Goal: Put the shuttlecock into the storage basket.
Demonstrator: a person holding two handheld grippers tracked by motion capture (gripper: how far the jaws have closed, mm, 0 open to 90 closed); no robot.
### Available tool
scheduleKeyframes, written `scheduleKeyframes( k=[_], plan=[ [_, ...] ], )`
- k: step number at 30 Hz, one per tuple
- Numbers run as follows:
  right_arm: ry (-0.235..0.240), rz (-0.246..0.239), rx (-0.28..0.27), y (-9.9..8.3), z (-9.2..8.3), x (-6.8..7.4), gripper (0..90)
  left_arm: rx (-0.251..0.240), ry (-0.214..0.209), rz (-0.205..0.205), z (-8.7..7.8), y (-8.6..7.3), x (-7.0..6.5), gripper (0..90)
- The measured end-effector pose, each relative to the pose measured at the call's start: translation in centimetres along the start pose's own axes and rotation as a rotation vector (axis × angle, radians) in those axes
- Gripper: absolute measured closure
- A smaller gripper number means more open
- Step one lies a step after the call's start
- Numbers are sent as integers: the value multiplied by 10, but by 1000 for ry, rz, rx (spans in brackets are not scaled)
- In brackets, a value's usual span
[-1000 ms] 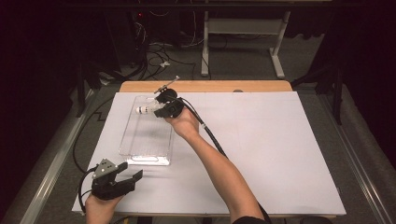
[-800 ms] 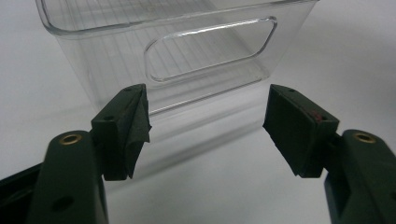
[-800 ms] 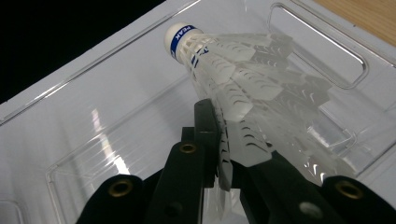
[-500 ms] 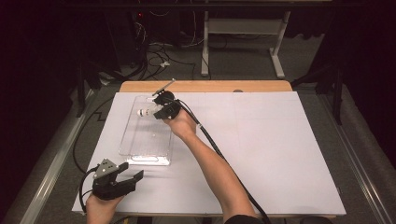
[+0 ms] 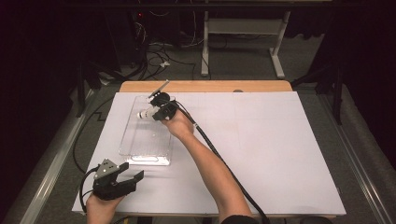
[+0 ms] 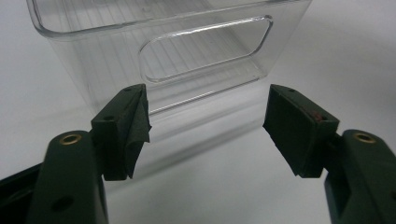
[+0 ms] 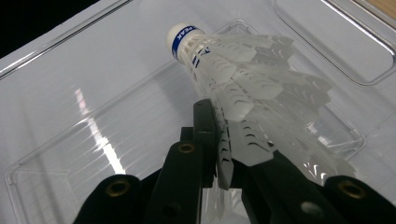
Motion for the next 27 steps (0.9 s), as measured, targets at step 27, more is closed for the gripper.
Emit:
scheduleKeyframes(
  k=[27],
  plan=[
    [-67,-13,67,2,7,-4,600,1,2,-5,0,0,2,317]
  ],
)
Point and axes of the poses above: each handheld gripper's, and its own axes: z roughly forward along the jaws, y roughly out of its top, x roughly to its left, the point moved 9 cm from there along z, roughly forward along the jaws, and after that the axes turned 15 degrees about -z, right-handed, at the moved point
